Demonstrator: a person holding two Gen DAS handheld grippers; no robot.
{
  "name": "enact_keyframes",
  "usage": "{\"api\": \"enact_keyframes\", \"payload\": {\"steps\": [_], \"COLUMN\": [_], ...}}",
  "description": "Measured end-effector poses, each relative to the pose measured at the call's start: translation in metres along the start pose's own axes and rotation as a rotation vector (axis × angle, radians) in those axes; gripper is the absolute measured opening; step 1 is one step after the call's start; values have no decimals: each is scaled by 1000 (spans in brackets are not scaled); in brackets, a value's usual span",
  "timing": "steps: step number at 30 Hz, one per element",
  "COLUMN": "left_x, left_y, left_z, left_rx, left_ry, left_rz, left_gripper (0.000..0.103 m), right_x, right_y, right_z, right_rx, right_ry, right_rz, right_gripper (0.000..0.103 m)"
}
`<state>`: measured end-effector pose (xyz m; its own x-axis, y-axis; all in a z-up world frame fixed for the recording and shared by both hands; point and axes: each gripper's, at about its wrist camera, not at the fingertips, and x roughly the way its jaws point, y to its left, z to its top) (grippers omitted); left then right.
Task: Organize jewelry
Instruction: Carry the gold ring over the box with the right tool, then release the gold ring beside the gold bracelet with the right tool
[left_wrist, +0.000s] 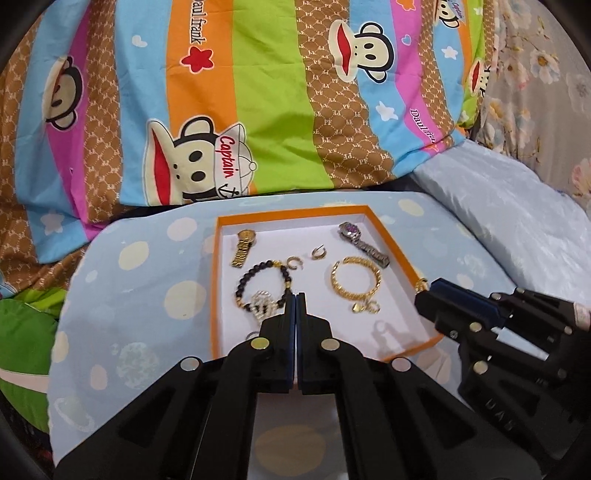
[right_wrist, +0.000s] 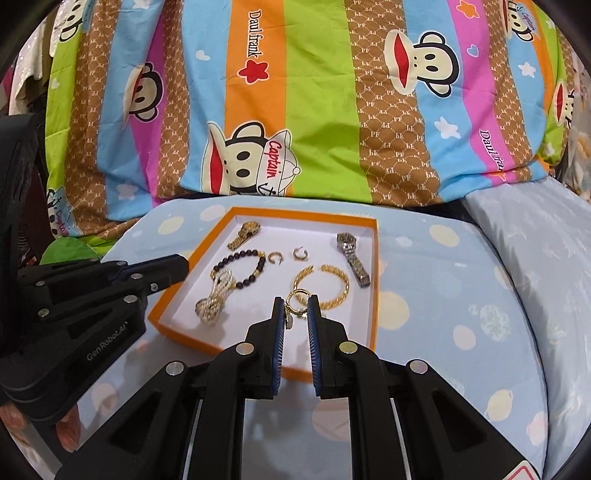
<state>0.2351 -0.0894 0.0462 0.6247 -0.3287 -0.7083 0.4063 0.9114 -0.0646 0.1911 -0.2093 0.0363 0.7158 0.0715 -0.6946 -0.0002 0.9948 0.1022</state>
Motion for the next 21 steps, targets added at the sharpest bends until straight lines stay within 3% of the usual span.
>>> {"api": "enact_keyframes", "payload": {"steps": [7,15,21], "left_x": [40,80,86], "left_y": [-16,-9,-2], "left_z": [8,-9,-15], "left_rx": [-16,-21,-58], "left_ry": [54,145,176], "left_rz": [-27,-16,-32], "left_gripper": [0,0,1], "right_x": [37,74,75], "right_y": [-22,-24,-20], "right_z": [2,-9,-10], "right_rx": [83,67,30], "right_ry": [74,147,129], "right_rz": [14,7,7], "right_gripper": [12,12,18]}}
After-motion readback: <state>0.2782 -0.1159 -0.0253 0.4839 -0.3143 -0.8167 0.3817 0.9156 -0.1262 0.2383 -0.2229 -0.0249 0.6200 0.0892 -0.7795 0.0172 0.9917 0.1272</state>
